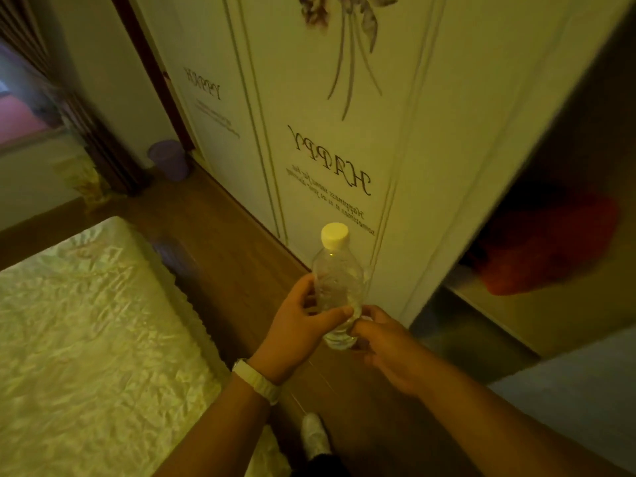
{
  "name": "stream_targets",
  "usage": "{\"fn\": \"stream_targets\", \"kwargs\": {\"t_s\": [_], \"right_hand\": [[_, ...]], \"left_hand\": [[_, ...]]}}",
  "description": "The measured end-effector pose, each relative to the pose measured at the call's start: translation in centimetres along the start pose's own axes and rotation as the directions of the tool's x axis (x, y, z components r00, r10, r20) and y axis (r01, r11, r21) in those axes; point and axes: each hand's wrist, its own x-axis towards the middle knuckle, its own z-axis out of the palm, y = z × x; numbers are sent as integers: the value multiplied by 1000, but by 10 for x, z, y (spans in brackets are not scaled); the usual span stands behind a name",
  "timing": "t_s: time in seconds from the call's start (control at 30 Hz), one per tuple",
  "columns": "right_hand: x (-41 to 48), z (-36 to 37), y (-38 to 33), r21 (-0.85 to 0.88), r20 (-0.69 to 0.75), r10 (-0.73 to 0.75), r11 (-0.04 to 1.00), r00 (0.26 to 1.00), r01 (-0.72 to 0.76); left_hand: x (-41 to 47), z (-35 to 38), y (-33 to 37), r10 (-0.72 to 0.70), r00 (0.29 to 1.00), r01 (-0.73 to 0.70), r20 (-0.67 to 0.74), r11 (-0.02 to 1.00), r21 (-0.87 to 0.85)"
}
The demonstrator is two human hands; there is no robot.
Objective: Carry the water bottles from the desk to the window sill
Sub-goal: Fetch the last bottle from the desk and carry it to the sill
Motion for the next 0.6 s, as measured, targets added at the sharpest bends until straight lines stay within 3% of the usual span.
{"fn": "stream_targets", "kwargs": {"t_s": [0.3,0.6], "right_hand": [[126,79,-127,-67,133,-45,996,990,54],[216,121,-203,-124,254,-34,990,967,68]], "left_hand": [[133,-120,49,66,992,-69,-111,997,-20],[213,-191,73,48,972,-49,-232,999,4]]}}
